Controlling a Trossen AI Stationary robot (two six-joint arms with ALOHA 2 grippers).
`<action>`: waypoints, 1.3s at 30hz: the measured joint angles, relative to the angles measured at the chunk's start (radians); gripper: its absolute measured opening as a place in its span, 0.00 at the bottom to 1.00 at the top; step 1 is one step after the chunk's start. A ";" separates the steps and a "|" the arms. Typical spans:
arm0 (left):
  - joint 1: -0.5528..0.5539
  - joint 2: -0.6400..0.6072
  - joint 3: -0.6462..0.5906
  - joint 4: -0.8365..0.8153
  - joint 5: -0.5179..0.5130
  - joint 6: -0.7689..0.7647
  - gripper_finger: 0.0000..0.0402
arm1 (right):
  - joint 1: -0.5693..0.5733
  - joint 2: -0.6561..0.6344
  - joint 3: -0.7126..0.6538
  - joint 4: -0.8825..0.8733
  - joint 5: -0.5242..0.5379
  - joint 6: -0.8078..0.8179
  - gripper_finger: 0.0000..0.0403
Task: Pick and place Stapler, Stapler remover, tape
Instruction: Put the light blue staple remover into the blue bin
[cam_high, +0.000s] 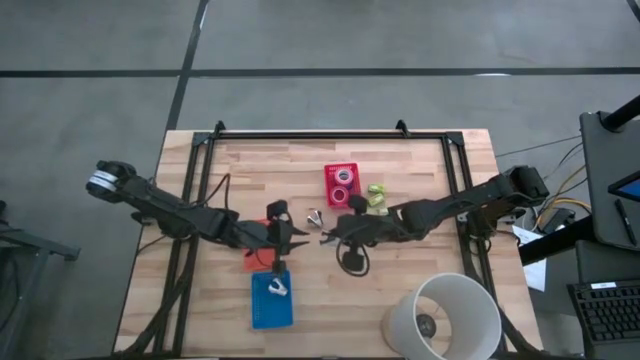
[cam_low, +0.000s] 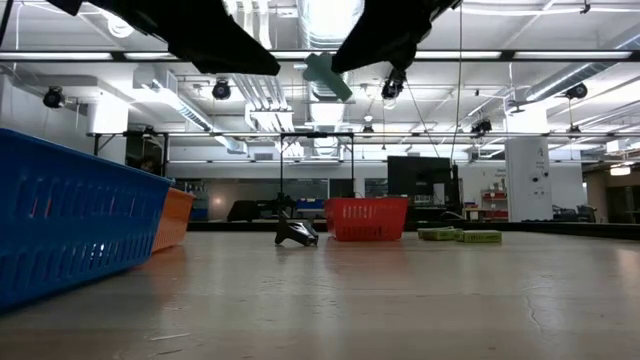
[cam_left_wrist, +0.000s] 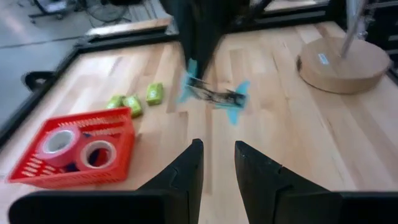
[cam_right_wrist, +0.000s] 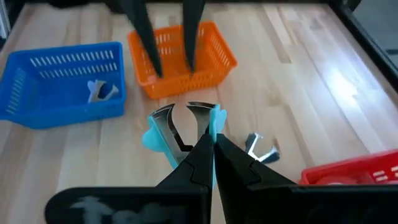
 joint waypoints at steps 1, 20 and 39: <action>0.002 0.006 0.002 -0.001 0.004 -0.001 0.23 | 0.000 0.000 0.000 0.014 0.001 -0.007 0.02; 0.011 0.120 0.096 0.001 0.012 0.012 0.23 | 0.000 0.000 -0.017 0.089 0.050 -0.004 0.02; 0.012 0.127 0.109 -0.006 0.008 0.075 0.02 | 0.002 0.000 -0.020 0.083 0.037 -0.001 0.02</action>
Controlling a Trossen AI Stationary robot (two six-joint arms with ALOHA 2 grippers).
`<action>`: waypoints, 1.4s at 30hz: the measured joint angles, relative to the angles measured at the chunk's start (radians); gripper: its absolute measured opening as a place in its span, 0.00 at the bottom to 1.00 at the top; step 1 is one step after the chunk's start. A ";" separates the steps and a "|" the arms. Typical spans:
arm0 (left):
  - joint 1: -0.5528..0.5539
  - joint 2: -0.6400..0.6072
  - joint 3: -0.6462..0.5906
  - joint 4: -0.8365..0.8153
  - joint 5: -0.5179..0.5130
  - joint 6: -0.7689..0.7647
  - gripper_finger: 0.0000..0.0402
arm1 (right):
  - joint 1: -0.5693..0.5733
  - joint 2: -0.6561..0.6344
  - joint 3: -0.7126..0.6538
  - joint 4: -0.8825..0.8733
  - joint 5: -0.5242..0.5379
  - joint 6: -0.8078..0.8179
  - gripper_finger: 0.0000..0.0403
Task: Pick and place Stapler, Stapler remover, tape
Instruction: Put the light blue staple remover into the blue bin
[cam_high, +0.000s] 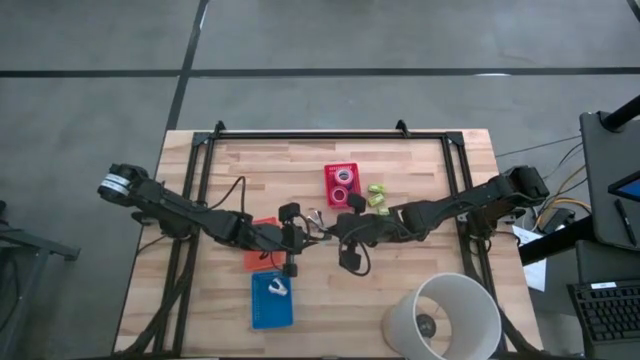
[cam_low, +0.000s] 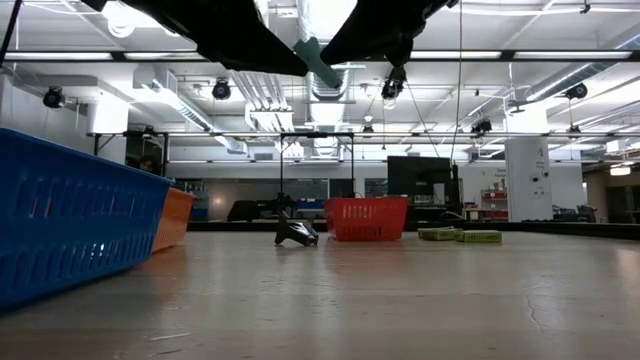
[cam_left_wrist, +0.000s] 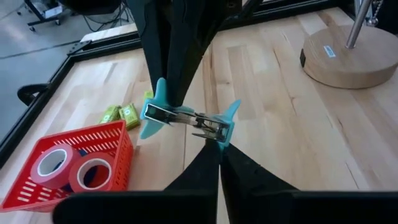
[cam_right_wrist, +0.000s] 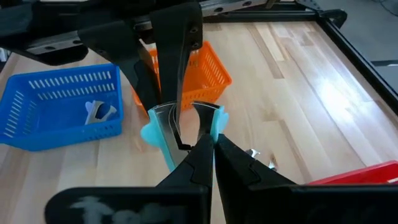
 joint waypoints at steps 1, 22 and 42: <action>0.000 0.000 0.000 -0.005 0.003 0.000 0.02 | 0.000 0.000 -0.002 0.000 -0.007 0.005 0.02; -0.020 -0.054 0.002 -0.216 0.243 -0.172 0.01 | 0.011 0.000 -0.005 0.007 -0.021 -0.063 0.35; -0.301 -0.080 -0.039 -0.435 0.355 -0.721 0.02 | 0.008 0.000 -0.015 0.009 -0.015 -0.059 0.40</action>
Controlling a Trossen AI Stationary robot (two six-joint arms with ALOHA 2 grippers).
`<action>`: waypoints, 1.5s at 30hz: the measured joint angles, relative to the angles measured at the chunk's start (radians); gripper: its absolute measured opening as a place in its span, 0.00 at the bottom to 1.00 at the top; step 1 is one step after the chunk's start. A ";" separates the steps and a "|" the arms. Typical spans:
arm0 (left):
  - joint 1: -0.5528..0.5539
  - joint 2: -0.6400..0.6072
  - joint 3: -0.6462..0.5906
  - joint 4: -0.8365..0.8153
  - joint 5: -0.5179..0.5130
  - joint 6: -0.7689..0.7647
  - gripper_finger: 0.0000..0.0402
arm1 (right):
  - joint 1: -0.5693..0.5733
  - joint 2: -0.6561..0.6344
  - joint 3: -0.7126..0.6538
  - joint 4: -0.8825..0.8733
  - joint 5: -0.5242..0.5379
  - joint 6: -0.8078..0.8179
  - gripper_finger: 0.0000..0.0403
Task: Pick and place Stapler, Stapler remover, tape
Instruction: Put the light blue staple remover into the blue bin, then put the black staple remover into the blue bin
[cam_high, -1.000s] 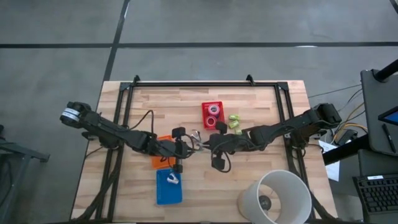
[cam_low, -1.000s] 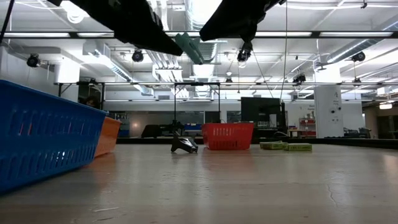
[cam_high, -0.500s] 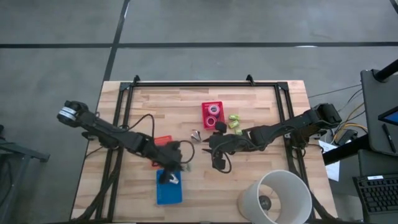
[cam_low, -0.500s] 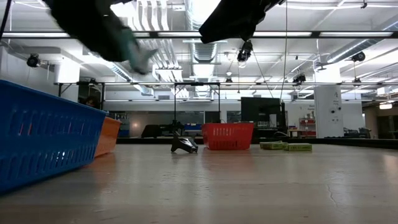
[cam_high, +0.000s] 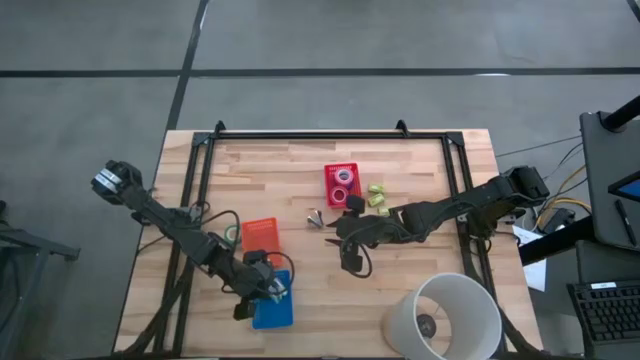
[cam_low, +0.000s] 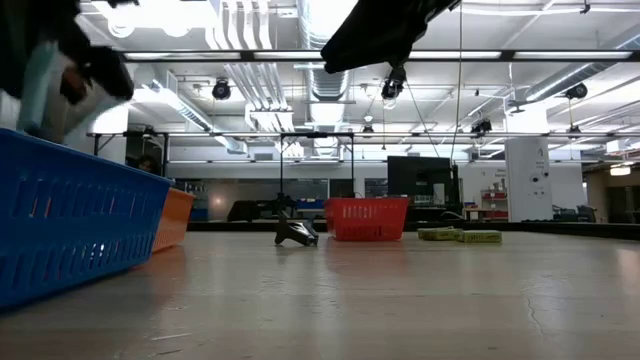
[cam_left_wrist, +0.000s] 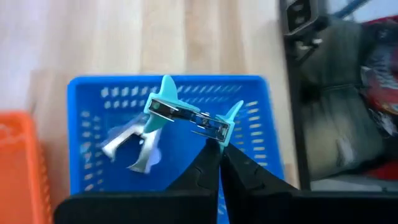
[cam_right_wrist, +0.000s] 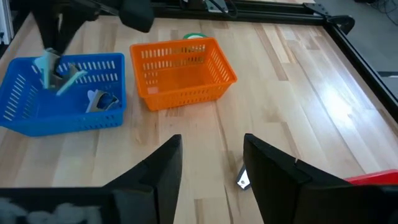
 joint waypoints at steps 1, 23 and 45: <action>-0.003 0.000 -0.015 0.008 -0.005 -0.019 0.02 | -0.001 0.000 -0.002 0.001 0.001 0.000 0.40; -0.003 0.001 -0.176 0.249 -0.042 -0.157 0.15 | -0.111 0.000 -0.167 0.231 -0.001 0.074 0.39; 0.051 -0.050 -0.130 1.074 -0.416 0.738 0.19 | -0.148 0.193 -0.154 0.512 -0.005 -0.002 0.29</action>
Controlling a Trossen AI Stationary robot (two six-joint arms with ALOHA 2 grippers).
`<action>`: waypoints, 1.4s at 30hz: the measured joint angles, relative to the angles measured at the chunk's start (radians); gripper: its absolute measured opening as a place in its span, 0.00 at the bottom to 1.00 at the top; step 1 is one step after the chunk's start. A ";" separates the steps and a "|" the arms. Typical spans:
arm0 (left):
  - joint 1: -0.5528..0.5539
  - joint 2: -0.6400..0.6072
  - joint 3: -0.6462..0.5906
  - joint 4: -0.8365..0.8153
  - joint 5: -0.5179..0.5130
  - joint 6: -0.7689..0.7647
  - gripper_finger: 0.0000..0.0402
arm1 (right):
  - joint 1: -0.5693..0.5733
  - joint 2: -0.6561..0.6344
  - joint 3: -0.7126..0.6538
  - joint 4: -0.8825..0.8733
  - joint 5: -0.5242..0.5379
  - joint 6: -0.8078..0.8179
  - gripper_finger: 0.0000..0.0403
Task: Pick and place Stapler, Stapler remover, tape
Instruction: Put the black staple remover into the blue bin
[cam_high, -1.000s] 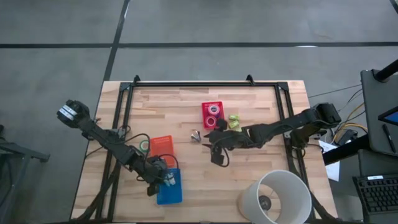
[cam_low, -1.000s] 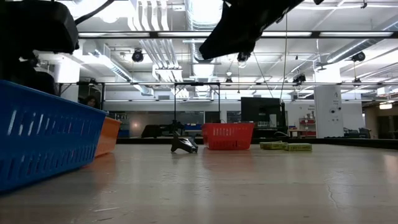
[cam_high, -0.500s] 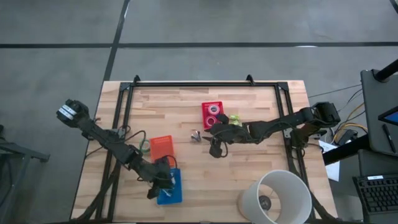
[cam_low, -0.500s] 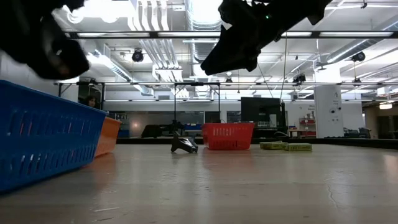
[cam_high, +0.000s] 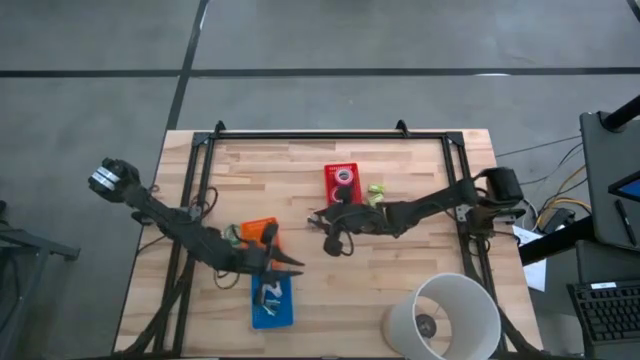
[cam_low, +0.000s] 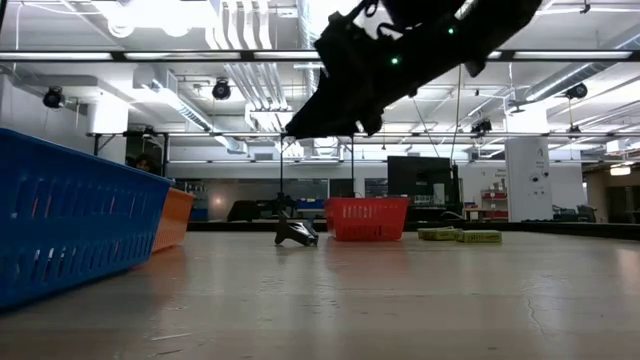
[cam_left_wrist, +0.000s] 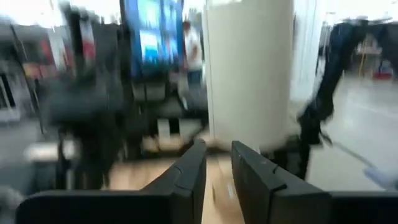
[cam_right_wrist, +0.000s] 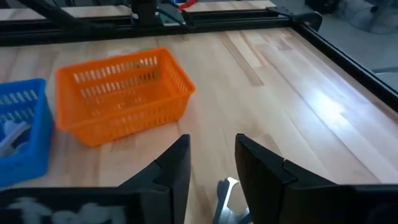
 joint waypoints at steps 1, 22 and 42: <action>0.001 0.000 0.013 0.027 -0.001 0.040 0.19 | -0.003 0.009 0.011 -0.004 0.000 0.002 0.29; 0.003 0.000 0.075 0.020 0.004 0.160 0.18 | -0.030 0.280 0.228 -0.239 0.004 0.022 0.32; 0.003 0.000 0.075 0.009 0.004 0.155 0.19 | -0.053 0.280 0.226 -0.301 -0.007 0.059 0.13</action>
